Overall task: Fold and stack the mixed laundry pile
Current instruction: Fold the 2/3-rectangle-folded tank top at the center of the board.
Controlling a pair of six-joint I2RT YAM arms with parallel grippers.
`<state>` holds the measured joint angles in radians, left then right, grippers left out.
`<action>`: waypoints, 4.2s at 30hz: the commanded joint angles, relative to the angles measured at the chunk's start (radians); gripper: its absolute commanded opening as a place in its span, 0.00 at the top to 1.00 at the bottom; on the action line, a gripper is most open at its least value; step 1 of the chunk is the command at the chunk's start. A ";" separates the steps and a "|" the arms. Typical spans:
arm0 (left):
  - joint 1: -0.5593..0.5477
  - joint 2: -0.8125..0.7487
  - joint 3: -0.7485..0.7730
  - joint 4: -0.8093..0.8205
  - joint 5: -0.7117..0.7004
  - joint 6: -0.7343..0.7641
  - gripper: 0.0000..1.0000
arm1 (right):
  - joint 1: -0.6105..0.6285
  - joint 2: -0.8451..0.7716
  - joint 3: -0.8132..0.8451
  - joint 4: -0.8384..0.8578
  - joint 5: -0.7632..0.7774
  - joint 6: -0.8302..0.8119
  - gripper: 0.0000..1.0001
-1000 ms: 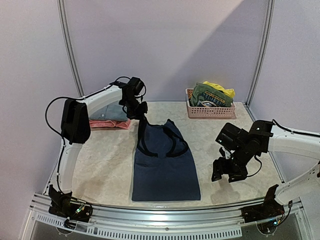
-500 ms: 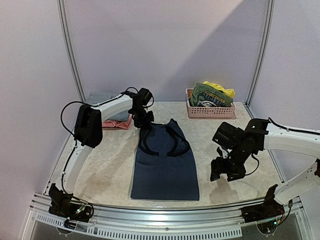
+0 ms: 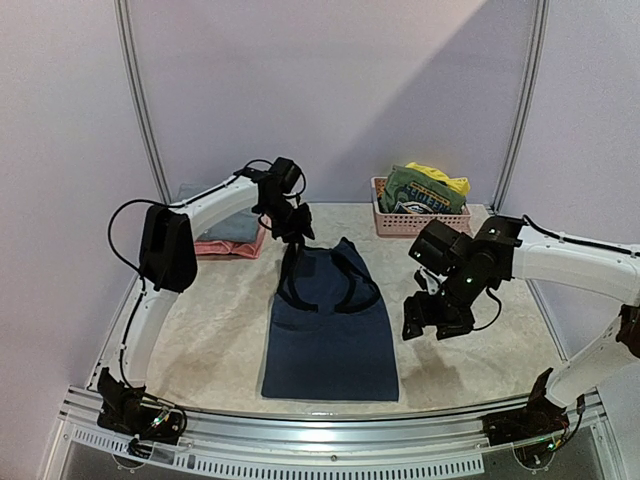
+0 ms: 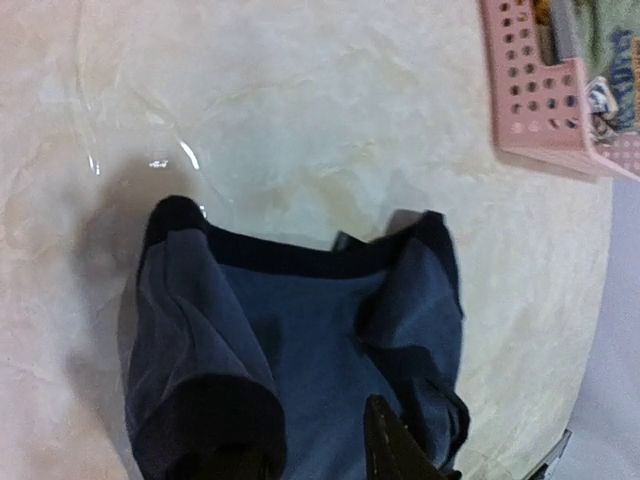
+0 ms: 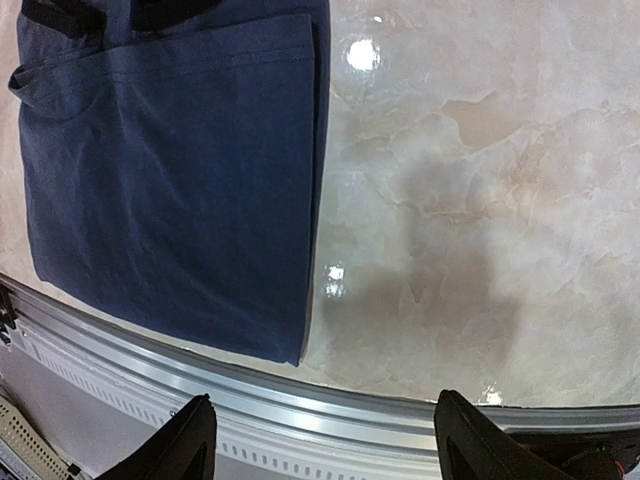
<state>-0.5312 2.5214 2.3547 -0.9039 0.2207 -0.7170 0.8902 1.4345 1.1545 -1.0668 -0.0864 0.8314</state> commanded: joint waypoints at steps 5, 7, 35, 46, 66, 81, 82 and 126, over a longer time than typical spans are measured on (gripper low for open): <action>-0.001 -0.292 -0.222 -0.035 0.053 0.143 0.63 | -0.016 0.030 -0.069 0.161 -0.040 -0.003 0.24; -0.001 -0.352 -0.296 -0.054 0.037 0.192 0.62 | -0.016 0.018 -0.108 0.201 -0.055 0.012 0.24; -0.070 -0.940 -1.195 0.011 0.033 0.364 0.64 | -0.015 -0.108 -0.471 0.523 -0.242 0.121 0.25; -0.227 -1.294 -1.632 0.184 0.113 0.102 0.63 | 0.076 -0.186 -0.689 0.814 -0.371 0.249 0.35; -0.389 -1.213 -1.755 0.446 0.111 -0.043 0.63 | 0.106 -0.072 -0.731 0.955 -0.313 0.309 0.64; -0.450 -1.100 -1.721 0.484 0.125 -0.029 0.65 | 0.106 0.014 -0.716 0.989 -0.326 0.286 0.94; -0.456 -1.099 -1.722 0.487 0.127 -0.027 0.65 | 0.107 0.015 -0.714 0.987 -0.325 0.285 0.96; -0.556 -1.047 -1.724 0.525 0.062 -0.054 0.70 | 0.108 0.008 -0.687 0.902 -0.328 0.244 1.00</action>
<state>-1.0561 1.4406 0.6296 -0.3943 0.2802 -0.7719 0.9886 1.4338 0.4786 -0.0891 -0.4515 1.0832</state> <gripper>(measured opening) 0.319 0.009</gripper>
